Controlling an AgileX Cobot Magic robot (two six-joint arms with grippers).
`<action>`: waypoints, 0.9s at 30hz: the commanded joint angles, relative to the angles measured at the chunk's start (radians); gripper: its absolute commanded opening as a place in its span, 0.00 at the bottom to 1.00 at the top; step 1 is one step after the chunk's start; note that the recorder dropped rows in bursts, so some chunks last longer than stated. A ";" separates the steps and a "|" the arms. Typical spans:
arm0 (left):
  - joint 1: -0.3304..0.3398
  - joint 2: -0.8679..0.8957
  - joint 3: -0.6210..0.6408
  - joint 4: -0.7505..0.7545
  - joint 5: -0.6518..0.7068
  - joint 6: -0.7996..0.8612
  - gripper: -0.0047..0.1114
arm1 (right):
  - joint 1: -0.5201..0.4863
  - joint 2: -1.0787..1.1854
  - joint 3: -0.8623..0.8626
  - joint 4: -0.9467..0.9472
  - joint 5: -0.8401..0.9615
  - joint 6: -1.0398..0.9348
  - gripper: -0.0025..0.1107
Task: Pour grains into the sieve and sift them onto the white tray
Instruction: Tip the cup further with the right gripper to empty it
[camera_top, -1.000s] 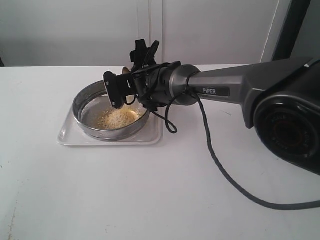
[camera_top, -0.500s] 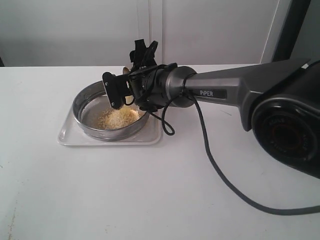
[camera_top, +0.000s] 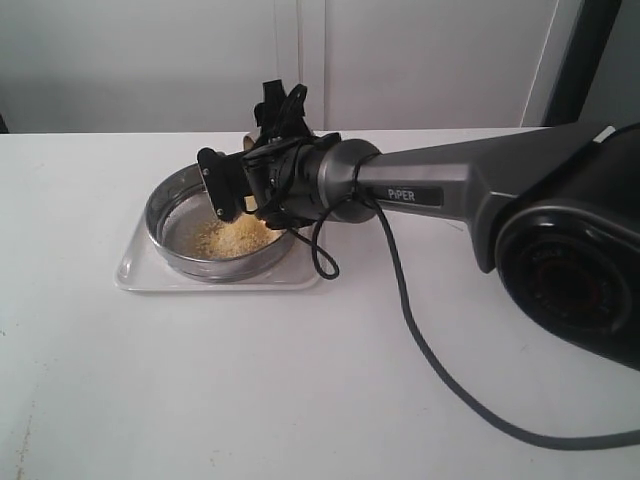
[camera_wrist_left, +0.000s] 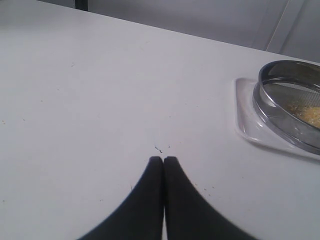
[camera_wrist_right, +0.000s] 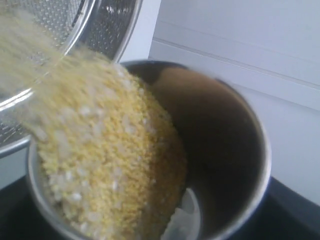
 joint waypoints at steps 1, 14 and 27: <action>0.002 0.000 0.005 -0.004 -0.008 0.004 0.04 | 0.008 -0.008 -0.010 -0.014 0.046 -0.005 0.02; 0.002 0.000 0.005 -0.004 -0.008 0.004 0.04 | 0.037 -0.008 -0.010 -0.021 0.080 -0.041 0.02; 0.002 0.000 0.005 -0.004 -0.008 0.004 0.04 | 0.041 -0.008 -0.010 -0.113 0.137 -0.072 0.02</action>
